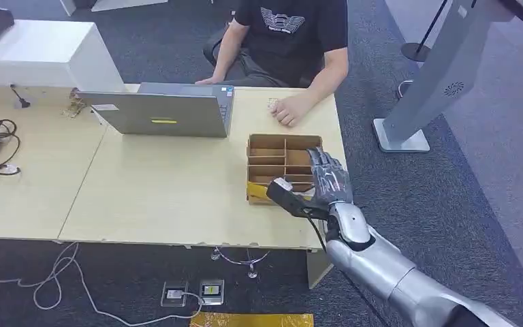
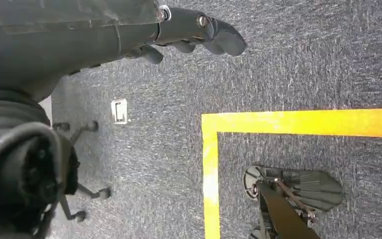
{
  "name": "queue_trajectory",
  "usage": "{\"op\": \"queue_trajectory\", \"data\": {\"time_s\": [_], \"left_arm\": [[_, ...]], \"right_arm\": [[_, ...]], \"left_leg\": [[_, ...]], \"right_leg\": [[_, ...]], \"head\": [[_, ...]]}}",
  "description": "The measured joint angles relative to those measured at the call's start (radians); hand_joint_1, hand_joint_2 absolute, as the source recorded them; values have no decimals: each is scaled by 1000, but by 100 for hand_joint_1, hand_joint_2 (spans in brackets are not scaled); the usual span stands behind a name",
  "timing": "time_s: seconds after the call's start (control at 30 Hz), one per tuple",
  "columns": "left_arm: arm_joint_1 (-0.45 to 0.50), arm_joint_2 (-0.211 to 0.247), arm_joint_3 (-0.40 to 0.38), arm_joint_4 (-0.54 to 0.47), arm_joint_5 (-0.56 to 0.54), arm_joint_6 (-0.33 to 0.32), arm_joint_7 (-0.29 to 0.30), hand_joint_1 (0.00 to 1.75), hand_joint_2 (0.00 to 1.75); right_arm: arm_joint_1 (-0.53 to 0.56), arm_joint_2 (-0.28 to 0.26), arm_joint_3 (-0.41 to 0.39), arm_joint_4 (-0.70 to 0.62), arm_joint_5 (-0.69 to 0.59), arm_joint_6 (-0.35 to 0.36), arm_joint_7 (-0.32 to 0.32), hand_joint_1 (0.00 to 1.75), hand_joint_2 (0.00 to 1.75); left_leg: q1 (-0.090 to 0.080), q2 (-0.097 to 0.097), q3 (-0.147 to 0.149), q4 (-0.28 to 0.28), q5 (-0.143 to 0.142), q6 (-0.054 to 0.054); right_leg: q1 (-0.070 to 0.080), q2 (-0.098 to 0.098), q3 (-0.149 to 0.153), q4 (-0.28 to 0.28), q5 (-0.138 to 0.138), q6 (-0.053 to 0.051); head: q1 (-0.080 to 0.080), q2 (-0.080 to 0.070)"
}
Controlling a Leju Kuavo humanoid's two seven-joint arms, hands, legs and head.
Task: Pass the card to the sensor for recognition and then transmit it.
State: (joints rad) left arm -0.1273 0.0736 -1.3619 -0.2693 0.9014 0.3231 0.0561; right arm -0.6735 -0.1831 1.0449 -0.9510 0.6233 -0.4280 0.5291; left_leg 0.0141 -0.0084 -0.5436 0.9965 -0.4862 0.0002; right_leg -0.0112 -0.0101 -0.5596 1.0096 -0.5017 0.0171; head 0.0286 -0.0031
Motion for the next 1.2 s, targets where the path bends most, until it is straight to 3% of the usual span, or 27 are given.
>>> {"op": "queue_trajectory", "data": {"time_s": [0.2,0.27,0.3,0.33,0.37,0.67,1.2], "left_arm": [[0,0,0,0,0,0,2,0,0],[0,0,0,0,0,0,2,0,0],[-1,0,0,0,0,1,2,0,0],[-1,0,0,0,0,1,2,0,0],[-1,0,0,0,0,1,2,0,0],[-1,0,0,0,-1,0,8,0,0],[-3,0,0,0,-10,-2,19,0,0]], "right_arm": [[-4,3,6,22,-12,0,-18,0,175],[-5,7,6,29,-15,0,-24,24,175],[-6,9,6,34,-18,0,-29,154,175],[-6,11,7,38,-23,0,-35,154,175],[-8,14,7,43,-29,0,-42,175,175],[-11,34,9,63,-92,2,-102,175,175],[-26,47,26,101,-129,-3,-113,175,175]], "left_leg": [[0,0,0,0,0,0],[0,0,0,0,0,0],[0,0,0,0,0,0],[0,0,0,0,0,0],[0,0,0,0,0,0],[0,0,0,0,0,0],[0,0,0,0,0,0]], "right_leg": [[0,0,0,0,0,0],[0,0,0,0,0,0],[0,0,0,0,0,0],[0,0,0,0,0,0],[0,0,0,0,0,0],[0,0,0,0,0,0],[0,0,0,0,0,0]], "head": [[0,0],[0,0],[0,0],[0,0],[0,0],[0,0],[0,0]]}}
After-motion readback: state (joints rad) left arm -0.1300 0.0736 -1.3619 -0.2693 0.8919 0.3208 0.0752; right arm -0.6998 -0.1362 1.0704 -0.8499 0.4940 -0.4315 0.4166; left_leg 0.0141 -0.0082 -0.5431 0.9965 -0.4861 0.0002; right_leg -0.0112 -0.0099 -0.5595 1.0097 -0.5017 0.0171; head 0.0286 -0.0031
